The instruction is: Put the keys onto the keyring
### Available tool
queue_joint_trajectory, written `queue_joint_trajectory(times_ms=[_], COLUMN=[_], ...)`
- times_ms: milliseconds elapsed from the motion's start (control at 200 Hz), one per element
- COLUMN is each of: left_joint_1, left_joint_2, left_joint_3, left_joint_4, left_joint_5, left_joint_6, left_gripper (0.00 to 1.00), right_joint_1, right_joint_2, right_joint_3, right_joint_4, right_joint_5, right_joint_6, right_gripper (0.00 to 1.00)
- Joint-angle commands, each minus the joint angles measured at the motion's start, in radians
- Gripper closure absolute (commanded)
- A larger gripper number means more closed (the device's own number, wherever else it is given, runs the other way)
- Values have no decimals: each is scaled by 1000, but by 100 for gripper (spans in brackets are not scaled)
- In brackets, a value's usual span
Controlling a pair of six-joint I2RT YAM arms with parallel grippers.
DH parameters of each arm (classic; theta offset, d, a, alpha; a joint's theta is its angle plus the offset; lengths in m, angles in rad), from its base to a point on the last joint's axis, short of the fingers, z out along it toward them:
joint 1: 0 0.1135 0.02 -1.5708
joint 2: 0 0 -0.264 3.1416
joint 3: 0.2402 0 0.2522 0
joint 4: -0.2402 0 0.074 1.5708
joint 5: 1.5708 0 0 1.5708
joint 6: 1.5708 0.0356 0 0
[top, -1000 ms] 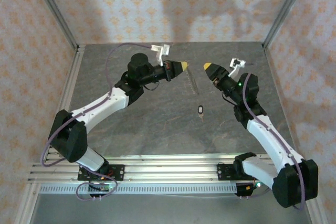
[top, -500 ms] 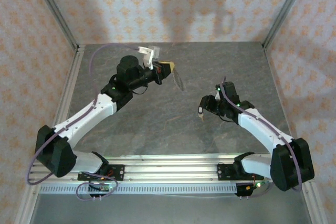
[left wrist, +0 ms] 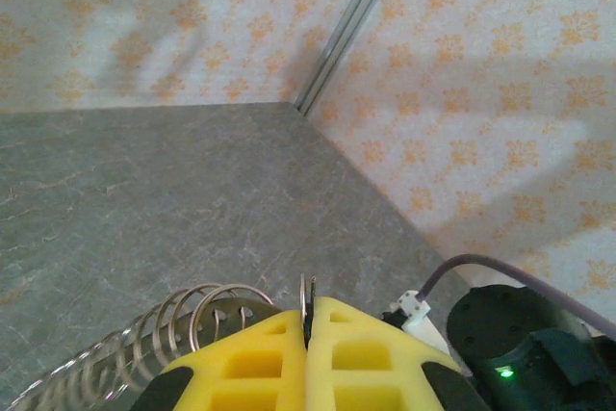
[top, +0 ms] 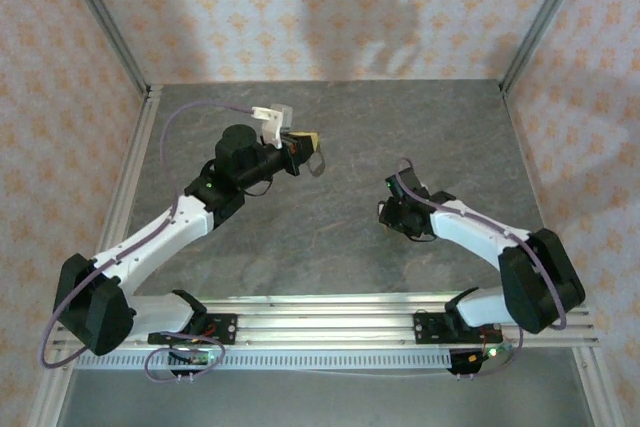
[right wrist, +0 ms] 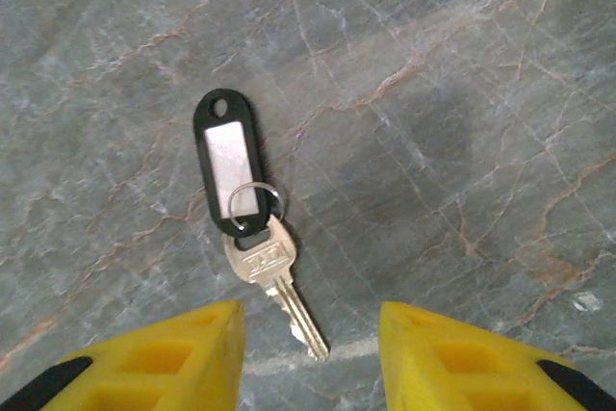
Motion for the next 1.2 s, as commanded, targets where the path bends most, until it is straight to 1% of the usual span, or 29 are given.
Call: queue_joint_trajectory(times_ms=[0, 125, 465, 606, 761, 971, 1156, 1196], left_joint_1=[-5, -14, -27, -30, -31, -33, -38, -39], left_joint_2=[-41, -42, -26, -13, 4, 28, 40, 40], left_joint_3=[-15, -31, -51, -54, -55, -52, -48, -47], left_joint_4=[94, 120, 174, 198, 218, 241, 244, 241], left_joint_5=[-4, -1, 14, 22, 30, 40, 45, 45], left_joint_6=[-10, -17, -23, -29, -33, -44, -47, -47], left_gripper=[100, 100, 100, 100, 100, 100, 100, 100], right_joint_1=[23, 44, 52, 55, 56, 56, 56, 57], right_joint_2=[44, 87, 221, 263, 274, 262, 236, 229], right_joint_3=[59, 95, 188, 208, 202, 187, 183, 183], right_joint_4=[-38, -44, -60, -79, -85, -87, -98, -102], right_joint_5=[90, 115, 130, 140, 145, 145, 143, 144], right_joint_6=[51, 66, 65, 58, 57, 56, 50, 48], right_gripper=[60, 61, 62, 65, 72, 85, 100, 100])
